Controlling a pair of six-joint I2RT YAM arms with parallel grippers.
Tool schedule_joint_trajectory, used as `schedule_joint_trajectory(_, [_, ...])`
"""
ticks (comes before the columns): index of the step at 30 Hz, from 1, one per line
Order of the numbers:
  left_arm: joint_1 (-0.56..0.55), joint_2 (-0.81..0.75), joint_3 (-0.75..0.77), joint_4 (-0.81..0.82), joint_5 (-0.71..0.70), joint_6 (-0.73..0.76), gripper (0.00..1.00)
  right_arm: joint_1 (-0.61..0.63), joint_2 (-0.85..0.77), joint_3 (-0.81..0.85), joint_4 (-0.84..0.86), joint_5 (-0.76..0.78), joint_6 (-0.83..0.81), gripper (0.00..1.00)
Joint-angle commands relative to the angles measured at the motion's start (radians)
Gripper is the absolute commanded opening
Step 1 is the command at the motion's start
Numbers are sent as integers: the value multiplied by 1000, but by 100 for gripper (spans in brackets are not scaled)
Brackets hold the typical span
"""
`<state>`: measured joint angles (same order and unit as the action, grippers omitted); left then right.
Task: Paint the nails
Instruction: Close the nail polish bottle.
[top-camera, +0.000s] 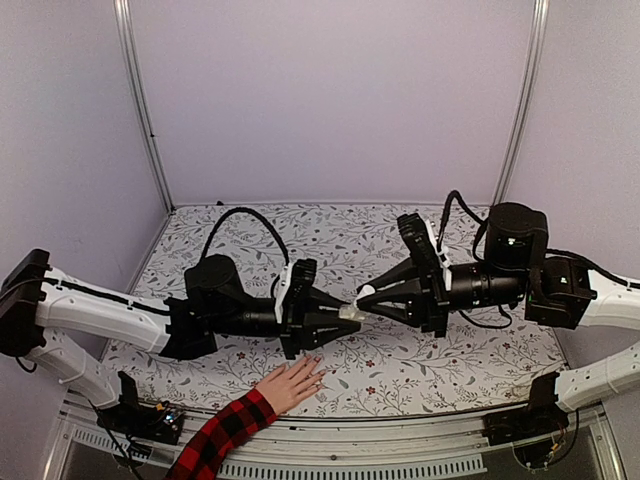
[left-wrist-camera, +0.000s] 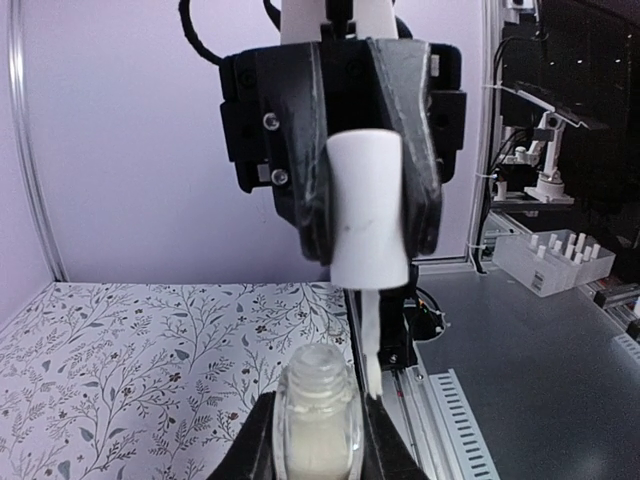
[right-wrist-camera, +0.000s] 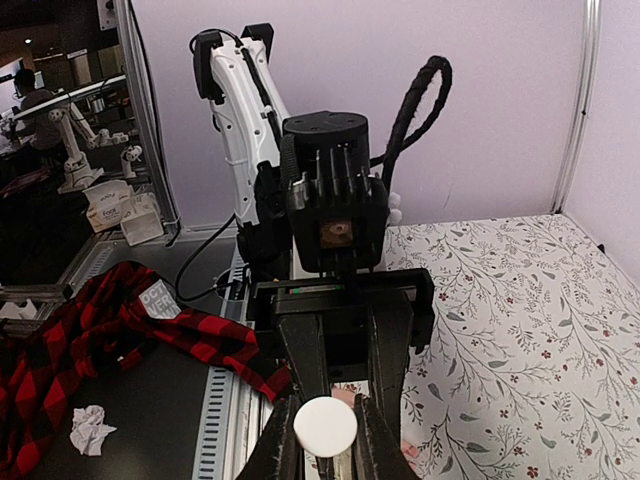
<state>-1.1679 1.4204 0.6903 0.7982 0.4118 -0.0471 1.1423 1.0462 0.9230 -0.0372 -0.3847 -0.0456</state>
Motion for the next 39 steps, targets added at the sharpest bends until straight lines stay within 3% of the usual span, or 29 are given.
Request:
schedule_joint_trajectory(1, [-21, 19, 35, -5, 21, 27, 0, -5, 2, 21, -7, -18, -20, 0])
schedule_joint_trajectory(39, [-20, 17, 44, -42, -3, 43, 0, -5, -47, 27, -64, 119, -63, 0])
